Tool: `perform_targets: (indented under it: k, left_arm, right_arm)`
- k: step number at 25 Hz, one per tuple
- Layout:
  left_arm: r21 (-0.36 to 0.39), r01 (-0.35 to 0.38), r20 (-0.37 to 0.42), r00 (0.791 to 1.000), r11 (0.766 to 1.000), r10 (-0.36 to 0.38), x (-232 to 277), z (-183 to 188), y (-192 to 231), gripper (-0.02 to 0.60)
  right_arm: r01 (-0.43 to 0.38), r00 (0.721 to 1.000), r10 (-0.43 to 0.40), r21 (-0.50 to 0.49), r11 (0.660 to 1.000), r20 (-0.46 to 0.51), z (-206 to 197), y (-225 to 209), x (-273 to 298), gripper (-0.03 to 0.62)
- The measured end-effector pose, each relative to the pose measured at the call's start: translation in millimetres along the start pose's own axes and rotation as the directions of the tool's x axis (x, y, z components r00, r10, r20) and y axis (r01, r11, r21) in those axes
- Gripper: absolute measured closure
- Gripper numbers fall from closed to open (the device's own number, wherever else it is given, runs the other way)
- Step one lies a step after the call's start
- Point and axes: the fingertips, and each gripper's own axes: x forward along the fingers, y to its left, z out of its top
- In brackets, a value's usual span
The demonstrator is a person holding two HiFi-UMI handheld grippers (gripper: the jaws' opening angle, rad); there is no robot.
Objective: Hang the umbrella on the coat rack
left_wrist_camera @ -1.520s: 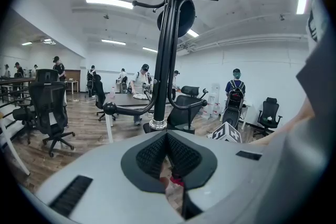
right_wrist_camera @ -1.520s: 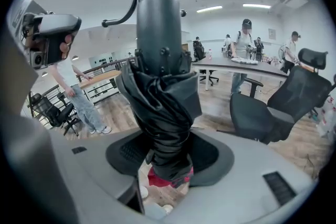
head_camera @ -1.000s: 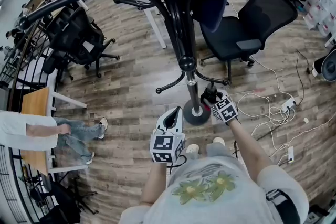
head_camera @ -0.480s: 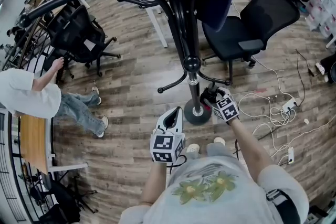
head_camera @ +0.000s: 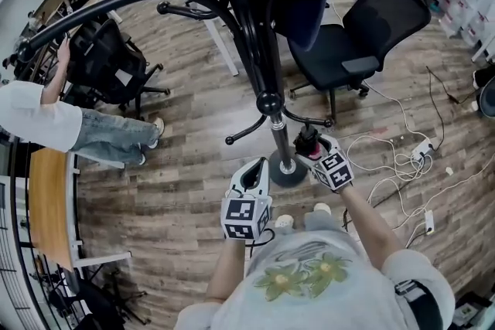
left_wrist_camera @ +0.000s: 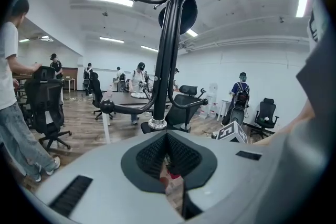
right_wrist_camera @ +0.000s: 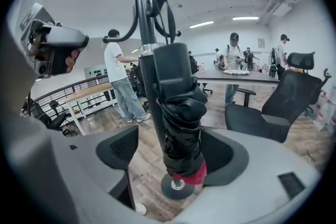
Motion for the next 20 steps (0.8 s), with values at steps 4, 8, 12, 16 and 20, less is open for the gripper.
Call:
perform_targets:
  k: [4,8,12,16,20]
  left_arm:
    - [0.01,0.035,0.003,0.999,0.999,-0.035,9,4,-6,0.578]
    - [0.016,0.064,0.006,0.998,0.998,-0.064,14,6,-12,0.578]
    - [0.03,0.1,0.014,0.995,0.995,-0.101,15,11,-23,0.578]
    - [0.056,0.14,0.011,0.99,0.988,-0.141,16,9,-35,0.578]
    - [0.064,0.167,0.01,0.986,0.984,-0.168,16,9,-43,0.578]
  right_arm:
    - [0.066,0.996,-0.068,0.03,0.997,0.06,21,-1,-23,0.207]
    - [0.119,0.984,-0.122,0.03,0.992,0.133,47,4,-53,0.219]
    - [0.134,0.968,-0.129,-0.012,0.991,0.214,72,18,-83,0.302]
    - [0.156,0.952,-0.145,-0.02,0.987,0.269,85,29,-106,0.433]
    - [0.189,0.927,-0.178,-0.002,0.982,0.329,98,37,-130,0.577]
